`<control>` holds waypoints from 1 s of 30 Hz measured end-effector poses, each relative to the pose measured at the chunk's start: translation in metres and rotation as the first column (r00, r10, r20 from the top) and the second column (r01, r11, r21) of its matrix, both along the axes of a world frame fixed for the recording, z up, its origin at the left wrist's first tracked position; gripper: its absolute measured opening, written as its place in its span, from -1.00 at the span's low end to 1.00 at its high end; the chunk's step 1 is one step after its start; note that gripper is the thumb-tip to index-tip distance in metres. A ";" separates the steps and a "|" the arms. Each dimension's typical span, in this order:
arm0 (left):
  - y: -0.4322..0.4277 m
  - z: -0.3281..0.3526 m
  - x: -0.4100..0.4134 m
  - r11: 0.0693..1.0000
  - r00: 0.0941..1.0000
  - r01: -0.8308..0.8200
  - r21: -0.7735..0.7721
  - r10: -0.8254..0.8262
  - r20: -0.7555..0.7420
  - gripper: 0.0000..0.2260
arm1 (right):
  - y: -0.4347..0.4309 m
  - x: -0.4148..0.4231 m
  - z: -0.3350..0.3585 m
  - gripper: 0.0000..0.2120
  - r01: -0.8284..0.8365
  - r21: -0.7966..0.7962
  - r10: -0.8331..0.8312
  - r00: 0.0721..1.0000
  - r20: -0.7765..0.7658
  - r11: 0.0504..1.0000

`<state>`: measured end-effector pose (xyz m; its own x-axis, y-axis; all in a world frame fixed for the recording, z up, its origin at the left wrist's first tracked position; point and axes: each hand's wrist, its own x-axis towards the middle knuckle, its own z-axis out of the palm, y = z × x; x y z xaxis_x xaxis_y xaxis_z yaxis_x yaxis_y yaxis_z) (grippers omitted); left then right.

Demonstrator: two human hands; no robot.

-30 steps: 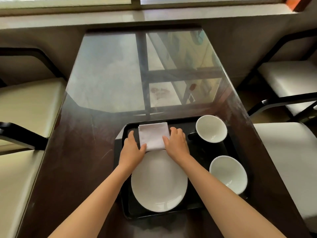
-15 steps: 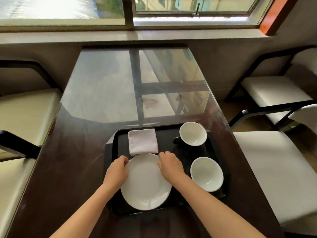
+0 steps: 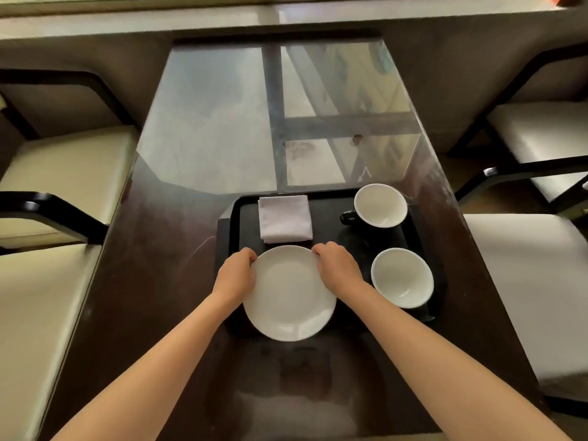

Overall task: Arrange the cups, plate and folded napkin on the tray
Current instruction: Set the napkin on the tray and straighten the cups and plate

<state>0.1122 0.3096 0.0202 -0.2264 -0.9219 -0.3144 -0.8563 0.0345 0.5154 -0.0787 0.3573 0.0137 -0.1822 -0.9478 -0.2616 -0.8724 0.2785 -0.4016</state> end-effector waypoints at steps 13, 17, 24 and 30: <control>0.002 -0.002 -0.002 0.999 0.999 -0.044 -0.029 0.044 -0.019 -0.80 | 0.003 -0.001 -0.007 -0.73 0.019 -0.086 -0.015 0.999 0.042 0.996; -0.002 -0.005 -0.004 0.998 0.998 -0.056 -0.036 0.055 -0.027 -0.80 | 0.000 -0.004 -0.008 -0.74 0.051 -0.095 -0.044 0.997 0.070 0.994; -0.007 -0.005 -0.004 0.999 1.000 -0.022 -0.026 0.023 0.017 -0.76 | -0.006 -0.006 -0.007 -0.73 0.111 -0.060 -0.103 0.987 0.121 0.992; -0.045 0.006 -0.022 0.989 0.997 -0.056 -0.134 0.048 -0.065 -0.61 | -0.035 -0.009 0.001 -0.72 0.180 -0.118 -0.160 0.974 0.158 0.977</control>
<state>0.0904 0.2644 0.0265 -0.1920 -0.9661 -0.1724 -0.8254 0.0640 0.5609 -0.0880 0.3227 0.0143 -0.3126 -0.9339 -0.1735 -0.7457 0.3544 -0.5643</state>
